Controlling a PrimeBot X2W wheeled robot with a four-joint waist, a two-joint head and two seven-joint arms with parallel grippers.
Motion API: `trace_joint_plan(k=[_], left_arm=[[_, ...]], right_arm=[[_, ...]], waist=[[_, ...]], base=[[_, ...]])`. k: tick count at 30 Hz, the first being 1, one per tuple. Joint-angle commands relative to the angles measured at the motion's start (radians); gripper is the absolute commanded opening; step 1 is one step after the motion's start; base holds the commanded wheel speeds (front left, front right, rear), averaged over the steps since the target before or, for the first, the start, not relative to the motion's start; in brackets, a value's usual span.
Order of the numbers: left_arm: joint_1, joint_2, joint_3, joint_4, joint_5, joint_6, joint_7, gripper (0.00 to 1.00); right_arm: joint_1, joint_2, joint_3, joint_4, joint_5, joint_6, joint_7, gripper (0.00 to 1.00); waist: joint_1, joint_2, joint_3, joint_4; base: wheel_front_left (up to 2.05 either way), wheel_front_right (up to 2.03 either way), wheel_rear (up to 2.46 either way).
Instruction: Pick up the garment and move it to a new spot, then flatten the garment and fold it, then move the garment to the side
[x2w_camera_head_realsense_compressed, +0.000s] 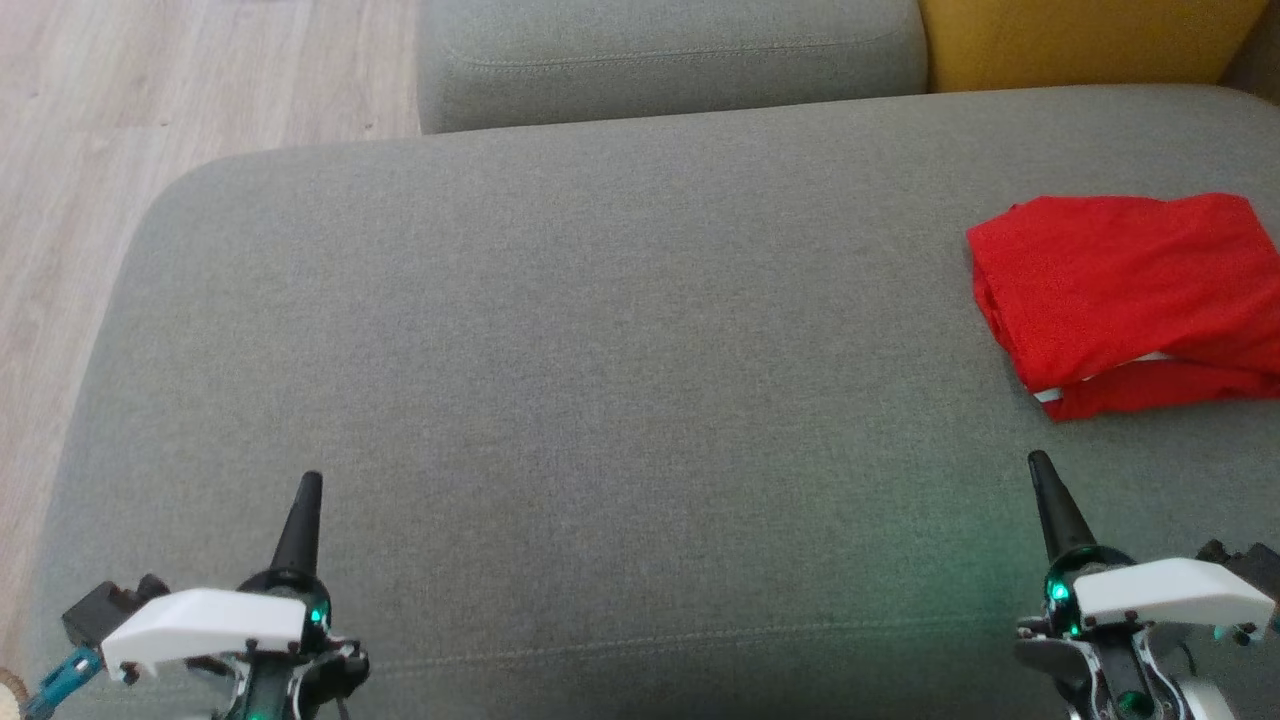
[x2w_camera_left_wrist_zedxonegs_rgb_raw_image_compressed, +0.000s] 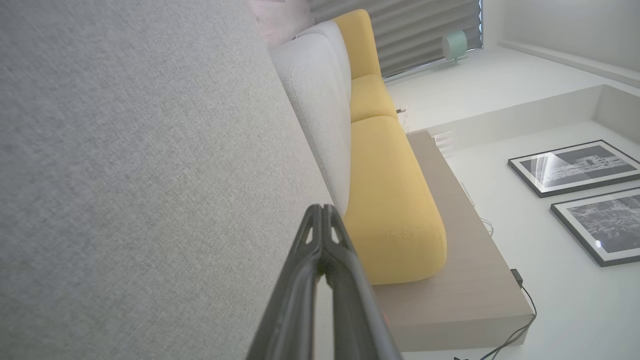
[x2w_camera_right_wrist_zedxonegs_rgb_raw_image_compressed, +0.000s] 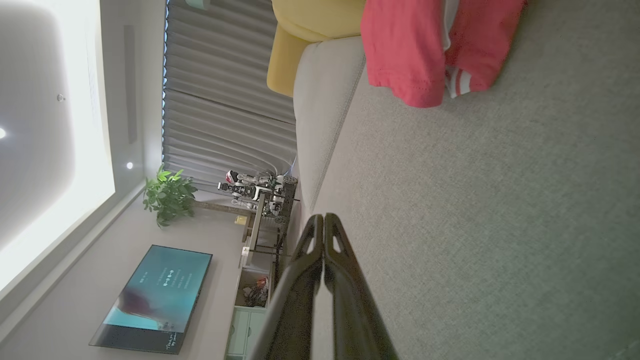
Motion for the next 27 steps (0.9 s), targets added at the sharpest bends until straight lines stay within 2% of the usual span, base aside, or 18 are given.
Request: trace_joint_plan(k=[1,27], left_arm=[[-0.059,0.015,0.042,-0.026,-0.028,-0.014,0.011,0.00],[-0.126,0.013,0.114,0.025,-0.325,-0.085,0.083,0.00]], right_arm=[[-0.050,-0.018,0.008,-0.028,0.030,0.000,0.008,0.00],[-0.100,-0.014,-0.037,-0.007,0.305,0.000,0.081,0.00]], waist=[[0.0000,0.0000,0.001,0.000],[0.0000,0.0000,0.012,0.011]], base=[[0.00,0.00,0.00],[0.00,0.00,0.00]])
